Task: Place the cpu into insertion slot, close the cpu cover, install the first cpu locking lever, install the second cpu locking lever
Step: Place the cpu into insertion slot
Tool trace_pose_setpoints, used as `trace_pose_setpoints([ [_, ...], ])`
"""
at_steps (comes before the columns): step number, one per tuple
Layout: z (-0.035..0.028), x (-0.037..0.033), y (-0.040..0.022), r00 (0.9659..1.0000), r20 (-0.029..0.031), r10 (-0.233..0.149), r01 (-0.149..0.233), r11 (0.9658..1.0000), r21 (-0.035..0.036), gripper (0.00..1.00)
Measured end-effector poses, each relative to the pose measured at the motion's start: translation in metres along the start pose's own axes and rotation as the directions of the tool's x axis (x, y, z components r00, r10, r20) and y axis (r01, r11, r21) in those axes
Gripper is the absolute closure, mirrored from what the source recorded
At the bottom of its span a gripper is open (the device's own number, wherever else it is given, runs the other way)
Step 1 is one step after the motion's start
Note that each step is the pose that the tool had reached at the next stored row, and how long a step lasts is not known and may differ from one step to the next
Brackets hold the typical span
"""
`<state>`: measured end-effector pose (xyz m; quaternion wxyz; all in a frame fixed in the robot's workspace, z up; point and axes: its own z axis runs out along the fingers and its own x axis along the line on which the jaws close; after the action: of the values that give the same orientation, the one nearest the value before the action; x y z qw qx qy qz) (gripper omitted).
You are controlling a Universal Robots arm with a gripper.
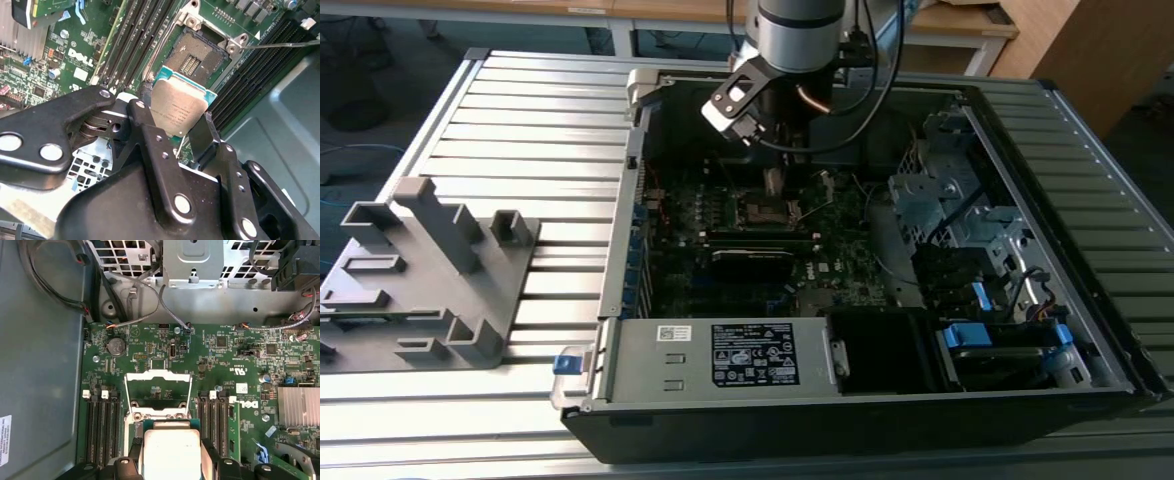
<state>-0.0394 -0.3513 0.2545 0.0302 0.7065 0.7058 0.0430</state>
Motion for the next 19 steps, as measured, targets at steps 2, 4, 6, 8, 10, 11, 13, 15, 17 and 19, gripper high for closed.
trace_pose_setpoints([
  [2,0.0018,-0.0001,-0.0022,1.0,0.0001,0.0,0.0,1.0,-0.01,0.46],
  [4,0.0041,-0.0001,-0.0038,1.0,0.0002,0.0,0.0,0.9999,-0.0163,0.46],
  [6,0.0057,-0.0002,-0.0046,1.0,0.0,0.0,0.0,0.9998,-0.0179,0.46],
  [8,0.0057,-0.0002,-0.0047,1.0,0.0005,-0.001,0.001,0.9998,-0.0177,0.46],
  [10,0.0065,-0.0001,-0.0059,1.0,0.0,0.0,0.0,0.9998,-0.0181,0.46],
  [11,0.0071,0.0,-0.0073,1.0,0.0,0.0,0.0,0.9998,-0.0181,0.46],
  [13,0.0087,0.0003,-0.01,1.0,0.0002,0.0,0.0,0.9998,-0.018,0.46],
  [15,0.0109,0.0008,-0.0123,1.0,0.0002,0.0,0.0,0.9998,-0.0179,0.46],
  [17,0.0139,0.0009,-0.0138,1.0,0.0002,0.0,0.0,0.9998,-0.018,0.46],
  [19,0.0174,0.0009,-0.0146,1.0,0.0,0.0,0.0,0.9998,-0.018,0.46],
])
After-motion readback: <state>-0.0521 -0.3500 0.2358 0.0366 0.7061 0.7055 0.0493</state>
